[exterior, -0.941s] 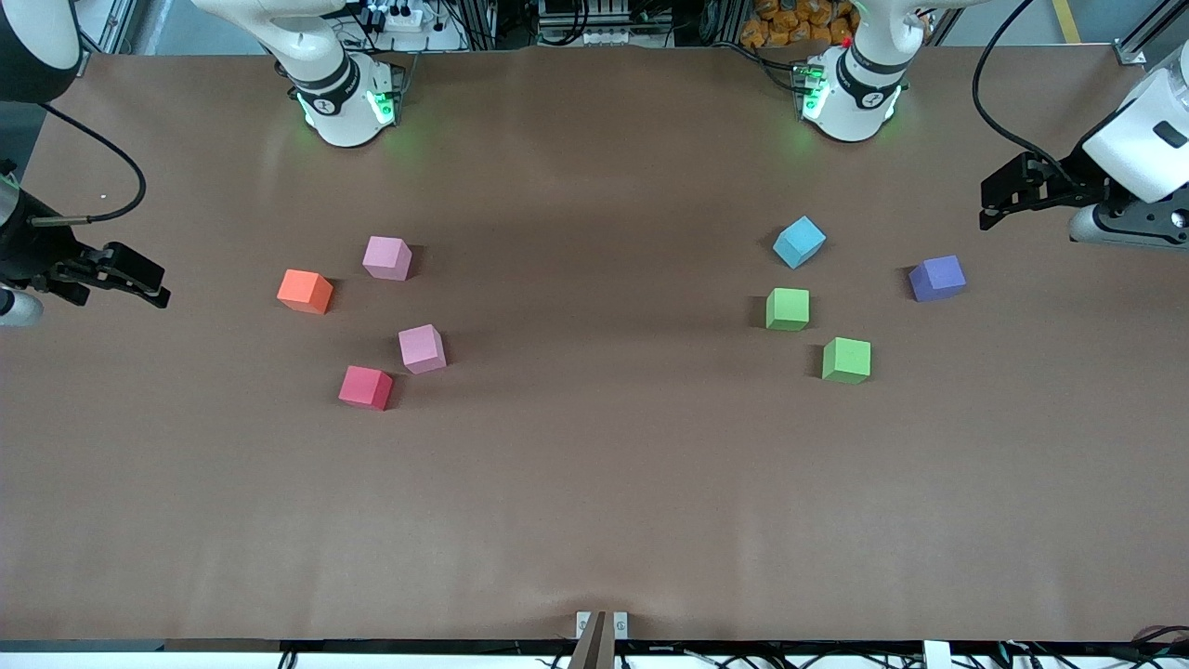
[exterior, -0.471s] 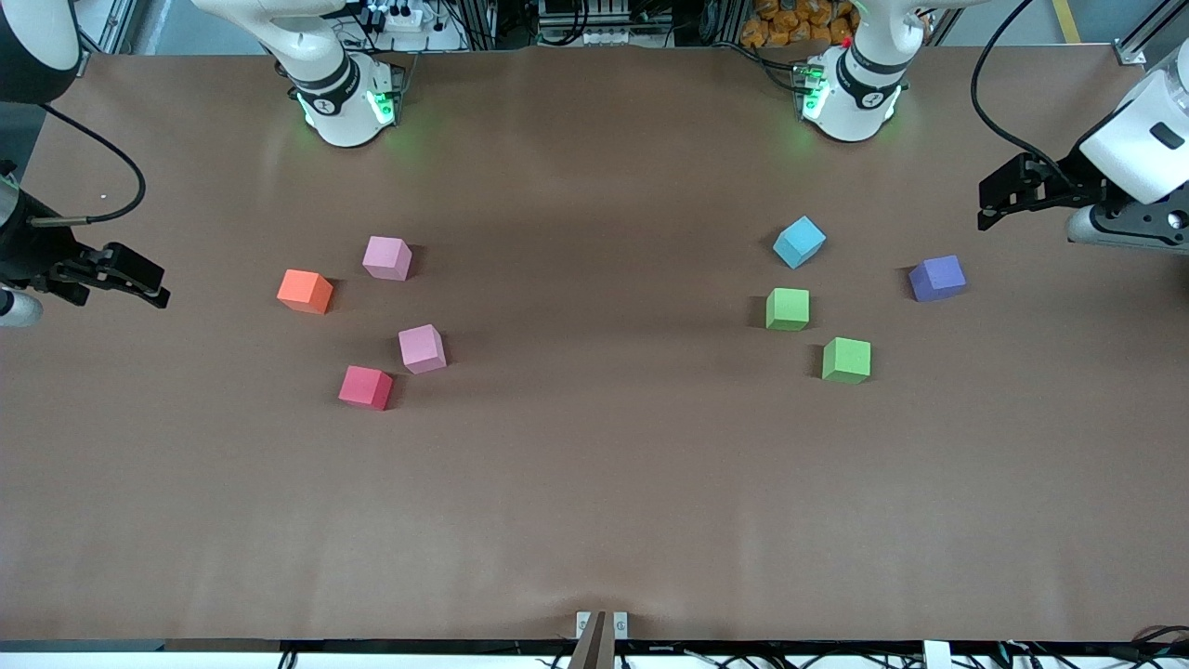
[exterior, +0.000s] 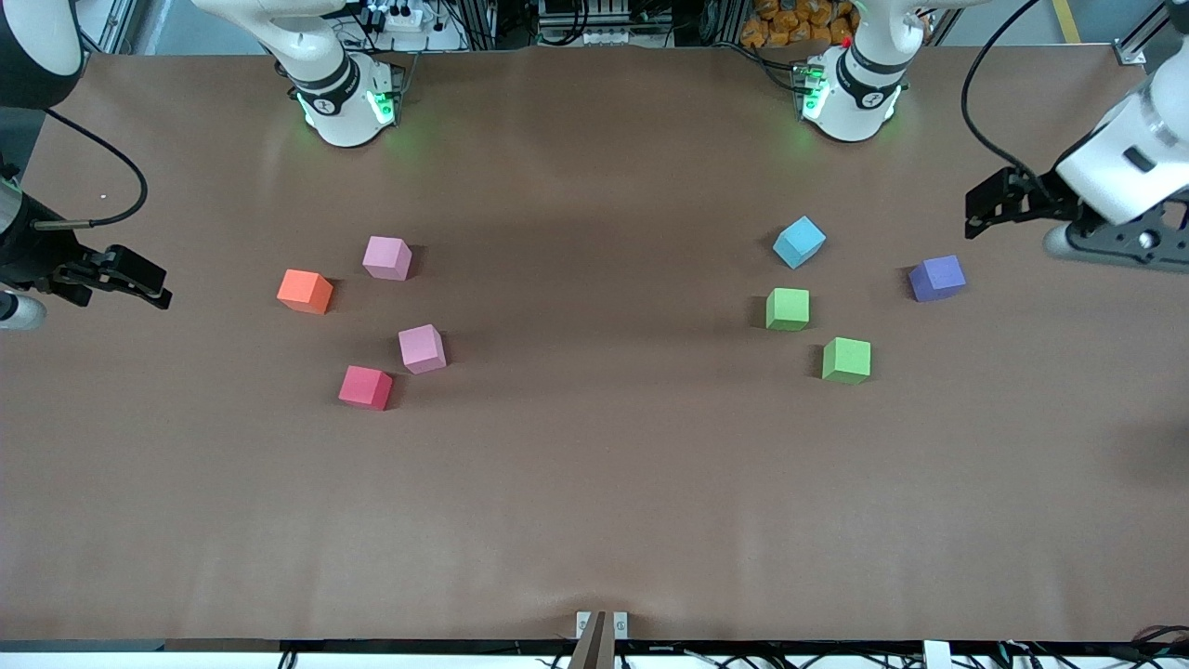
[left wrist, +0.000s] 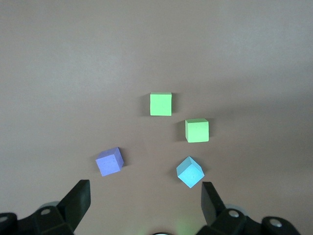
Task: Arrange blocks into number 1
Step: 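Move the left gripper toward the green cube beside the purple cube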
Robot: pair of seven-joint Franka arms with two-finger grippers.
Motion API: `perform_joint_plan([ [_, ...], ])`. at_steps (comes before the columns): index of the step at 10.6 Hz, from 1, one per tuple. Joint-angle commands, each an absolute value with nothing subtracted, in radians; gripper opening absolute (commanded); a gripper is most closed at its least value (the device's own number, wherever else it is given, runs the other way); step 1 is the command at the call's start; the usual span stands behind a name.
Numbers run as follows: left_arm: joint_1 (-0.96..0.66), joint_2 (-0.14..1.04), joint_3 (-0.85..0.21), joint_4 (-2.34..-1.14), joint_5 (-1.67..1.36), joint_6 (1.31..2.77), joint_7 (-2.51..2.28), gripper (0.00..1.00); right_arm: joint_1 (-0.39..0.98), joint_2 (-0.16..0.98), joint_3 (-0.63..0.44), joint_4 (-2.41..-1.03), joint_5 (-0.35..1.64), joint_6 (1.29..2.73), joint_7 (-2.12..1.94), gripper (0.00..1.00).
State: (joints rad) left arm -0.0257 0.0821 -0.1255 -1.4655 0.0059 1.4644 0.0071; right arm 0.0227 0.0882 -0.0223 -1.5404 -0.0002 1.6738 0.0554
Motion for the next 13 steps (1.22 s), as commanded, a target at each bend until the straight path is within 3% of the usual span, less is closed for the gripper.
perform_joint_plan([
  [1,-0.031,0.142,-0.153,-1.476,0.015,1.514,-0.053,1.00,0.017,0.087,-0.018,-1.543,0.000,1.671,0.074,1.00],
  [13,-0.046,0.403,-0.156,-1.565,0.032,1.795,-0.072,1.00,0.029,0.081,-0.018,-1.543,0.000,1.670,0.087,1.00],
])
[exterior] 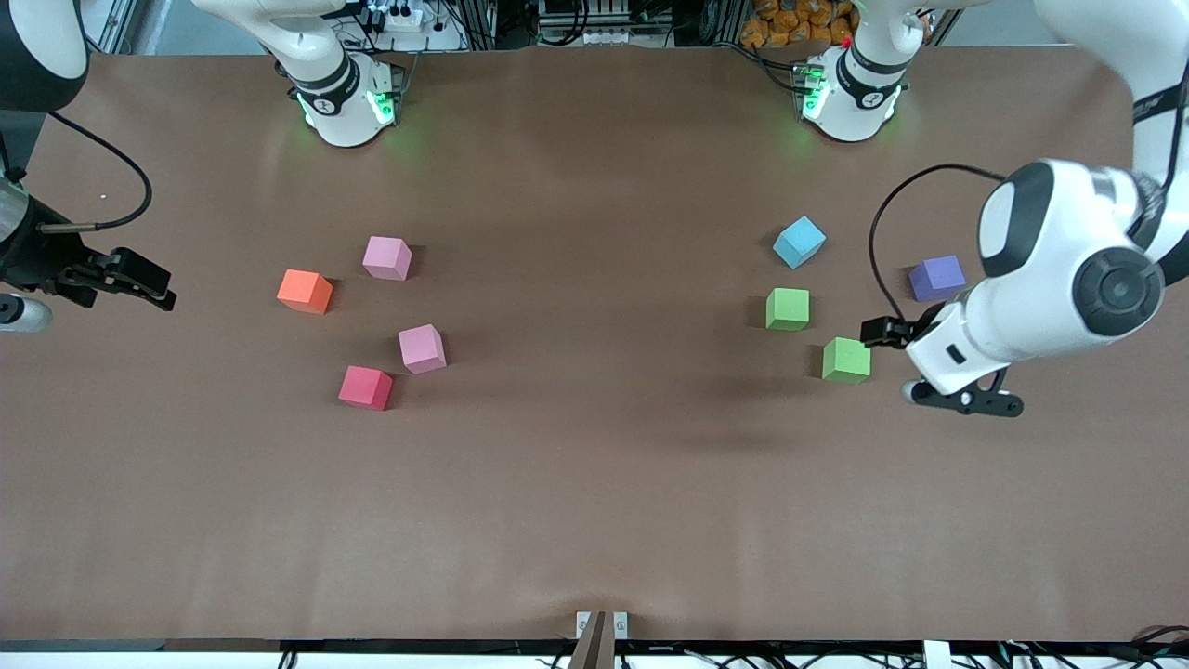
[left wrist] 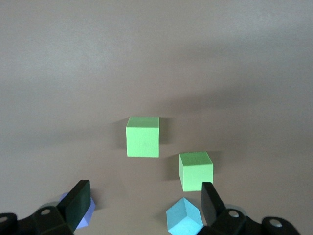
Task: Arrange blocks into number 1
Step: 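Grasp the green cube with the left gripper while the right gripper reaches orange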
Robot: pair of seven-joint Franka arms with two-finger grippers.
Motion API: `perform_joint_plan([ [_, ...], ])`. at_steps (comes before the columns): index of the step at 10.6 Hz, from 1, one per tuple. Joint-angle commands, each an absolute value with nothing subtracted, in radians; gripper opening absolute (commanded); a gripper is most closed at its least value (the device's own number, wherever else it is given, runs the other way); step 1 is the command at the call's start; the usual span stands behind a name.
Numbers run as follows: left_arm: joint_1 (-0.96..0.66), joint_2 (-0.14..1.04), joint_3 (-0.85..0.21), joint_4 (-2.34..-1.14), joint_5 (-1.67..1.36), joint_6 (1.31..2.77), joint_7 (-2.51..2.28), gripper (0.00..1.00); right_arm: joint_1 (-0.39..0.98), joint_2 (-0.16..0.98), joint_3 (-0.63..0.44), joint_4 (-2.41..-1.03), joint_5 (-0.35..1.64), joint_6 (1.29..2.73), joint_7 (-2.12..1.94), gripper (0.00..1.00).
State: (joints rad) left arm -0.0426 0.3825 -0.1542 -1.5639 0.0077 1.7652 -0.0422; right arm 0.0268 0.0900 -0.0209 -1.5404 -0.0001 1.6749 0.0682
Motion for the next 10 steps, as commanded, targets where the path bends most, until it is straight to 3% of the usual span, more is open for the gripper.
perform_joint_plan([
  [1,-0.049,0.417,-0.156,-1.565,0.053,1.798,-0.074,1.00,0.029,0.080,-0.018,-1.543,0.000,1.671,0.087,1.00],
  [7,-0.092,0.476,-0.160,-1.589,0.089,1.816,-0.142,1.00,0.032,0.081,-0.017,-1.588,0.000,1.661,0.086,1.00],
  [10,-0.162,0.454,-0.161,-1.733,0.087,1.983,-0.285,1.00,0.038,0.084,-0.017,-1.658,0.000,1.693,0.087,1.00],
])
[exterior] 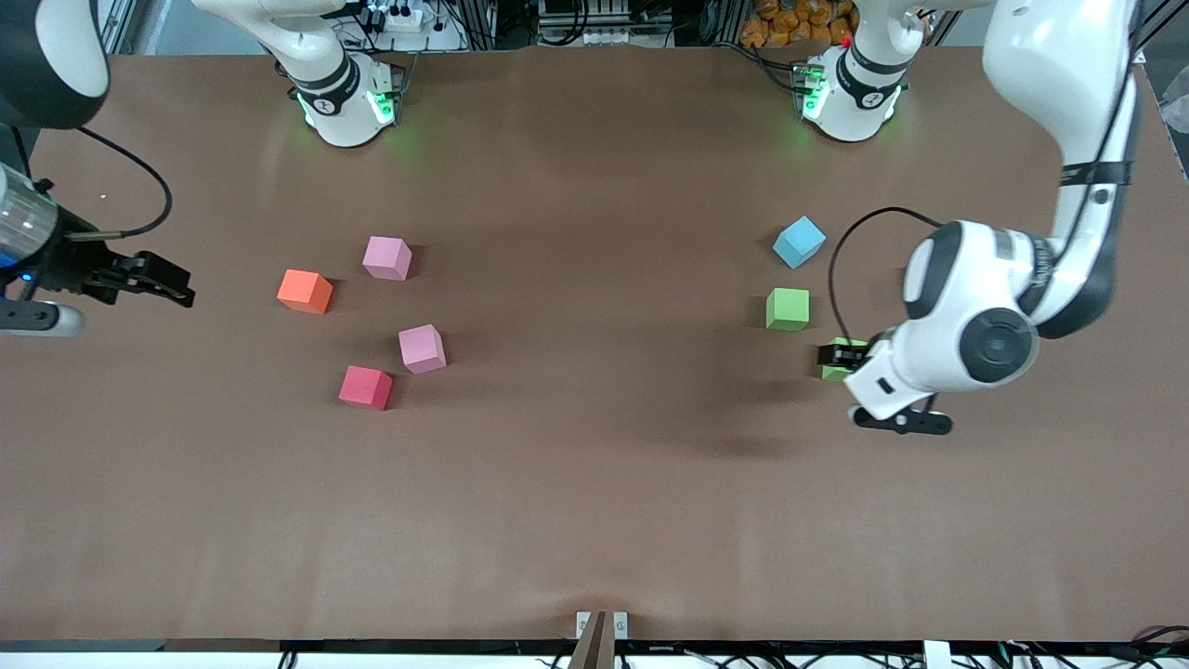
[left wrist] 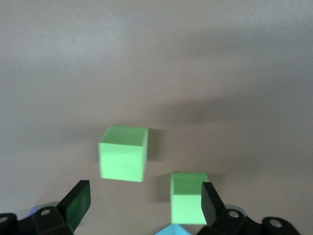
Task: Arrange blocks into number 1
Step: 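Grasp the green cube with the left gripper while the right gripper reaches orange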
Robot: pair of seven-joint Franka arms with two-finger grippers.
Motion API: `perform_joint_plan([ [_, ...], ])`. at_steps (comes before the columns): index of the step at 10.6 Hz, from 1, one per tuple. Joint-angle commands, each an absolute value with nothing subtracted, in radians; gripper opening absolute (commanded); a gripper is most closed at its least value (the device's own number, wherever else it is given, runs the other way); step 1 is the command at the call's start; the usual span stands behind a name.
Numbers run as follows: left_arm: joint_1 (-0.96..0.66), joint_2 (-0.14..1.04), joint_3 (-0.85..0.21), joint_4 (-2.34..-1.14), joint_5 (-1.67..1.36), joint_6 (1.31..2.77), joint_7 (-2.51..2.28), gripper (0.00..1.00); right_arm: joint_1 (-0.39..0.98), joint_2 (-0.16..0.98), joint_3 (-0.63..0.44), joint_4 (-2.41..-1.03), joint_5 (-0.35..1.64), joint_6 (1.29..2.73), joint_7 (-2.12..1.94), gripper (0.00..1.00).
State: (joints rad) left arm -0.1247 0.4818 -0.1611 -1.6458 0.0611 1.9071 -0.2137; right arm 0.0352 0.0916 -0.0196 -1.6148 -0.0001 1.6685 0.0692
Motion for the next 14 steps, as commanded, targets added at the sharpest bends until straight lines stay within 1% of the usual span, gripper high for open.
perform_joint_plan([
  [1,-0.182,0.454,-0.161,-1.753,0.087,2.002,-0.299,1.00,0.038,0.089,-0.015,-1.693,0.002,1.736,0.087,1.00],
  [2,-0.202,0.454,-0.161,-1.770,0.084,2.006,-0.319,1.00,0.038,0.095,-0.015,-1.721,0.002,1.773,0.087,1.00],
  [4,-0.224,0.453,-0.164,-1.813,0.084,2.006,-0.363,1.00,0.034,0.110,-0.017,-1.776,0.023,1.793,0.112,1.00],
  [6,-0.224,0.453,-0.164,-1.857,0.084,2.008,-0.376,1.00,0.031,0.110,-0.018,-1.839,0.025,1.818,0.231,1.00],
  [10,-0.218,0.394,-0.164,-1.998,0.084,2.104,-0.400,1.00,0.035,0.078,-0.026,-2.031,0.025,1.916,0.218,1.00],
  [12,-0.221,0.400,-0.164,-2.048,0.084,2.172,-0.416,1.00,0.035,0.072,-0.026,-2.106,0.025,1.953,0.184,1.00],
  [14,-0.224,0.422,-0.164,-2.072,0.084,2.215,-0.440,1.00,0.028,0.071,-0.031,-2.181,0.025,2.005,0.094,1.00],
])
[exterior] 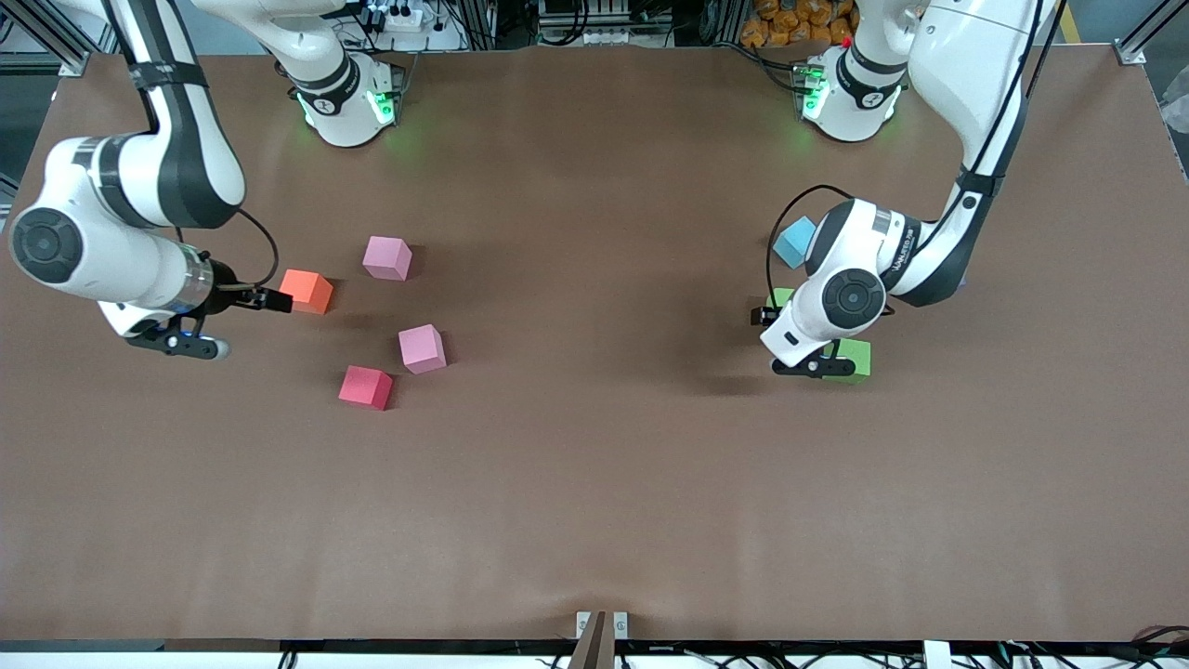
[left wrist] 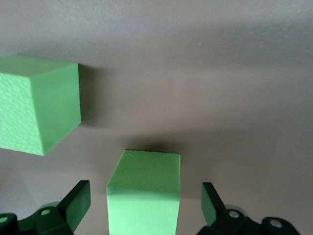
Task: Arrange blocks into number 1
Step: 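Lift the green cube with the left gripper while the right gripper grasps orange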
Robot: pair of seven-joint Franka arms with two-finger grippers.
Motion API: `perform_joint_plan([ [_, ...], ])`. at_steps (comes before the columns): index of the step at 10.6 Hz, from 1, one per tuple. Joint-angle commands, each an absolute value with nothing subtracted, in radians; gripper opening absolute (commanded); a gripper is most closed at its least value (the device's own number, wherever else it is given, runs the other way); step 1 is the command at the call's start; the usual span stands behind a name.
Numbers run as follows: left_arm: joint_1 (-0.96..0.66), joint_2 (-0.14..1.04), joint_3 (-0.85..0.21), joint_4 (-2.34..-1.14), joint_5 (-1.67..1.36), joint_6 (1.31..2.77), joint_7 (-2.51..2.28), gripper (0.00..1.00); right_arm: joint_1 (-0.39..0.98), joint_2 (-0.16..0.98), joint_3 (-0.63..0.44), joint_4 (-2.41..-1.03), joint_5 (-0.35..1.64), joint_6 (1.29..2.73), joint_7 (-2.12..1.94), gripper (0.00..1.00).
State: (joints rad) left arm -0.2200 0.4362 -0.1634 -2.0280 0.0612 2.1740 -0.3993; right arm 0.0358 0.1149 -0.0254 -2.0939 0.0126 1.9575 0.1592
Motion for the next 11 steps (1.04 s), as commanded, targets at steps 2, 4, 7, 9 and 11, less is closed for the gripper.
perform_joint_plan([
  [2,-0.225,0.437,-0.164,-2.080,0.084,2.232,-0.440,1.00,0.026,0.057,-0.037,-2.239,0.025,2.052,0.058,1.00],
  [4,-0.227,0.448,-0.164,-2.082,0.086,2.232,-0.440,1.00,0.028,0.058,-0.080,-2.255,0.025,2.052,0.051,1.00],
  [7,-0.235,0.457,-0.164,-2.080,0.084,2.230,-0.445,0.00,0.032,0.067,-0.127,-2.276,0.055,2.063,0.052,1.00],
  [9,-0.239,0.456,-0.164,-2.077,0.084,2.230,-0.445,0.00,0.031,0.081,-0.133,-2.304,0.057,2.118,0.055,1.00],
  [11,-0.253,0.446,-0.166,-2.050,0.086,2.230,-0.466,0.00,0.031,0.101,-0.133,-2.312,0.075,2.137,0.064,1.00],
])
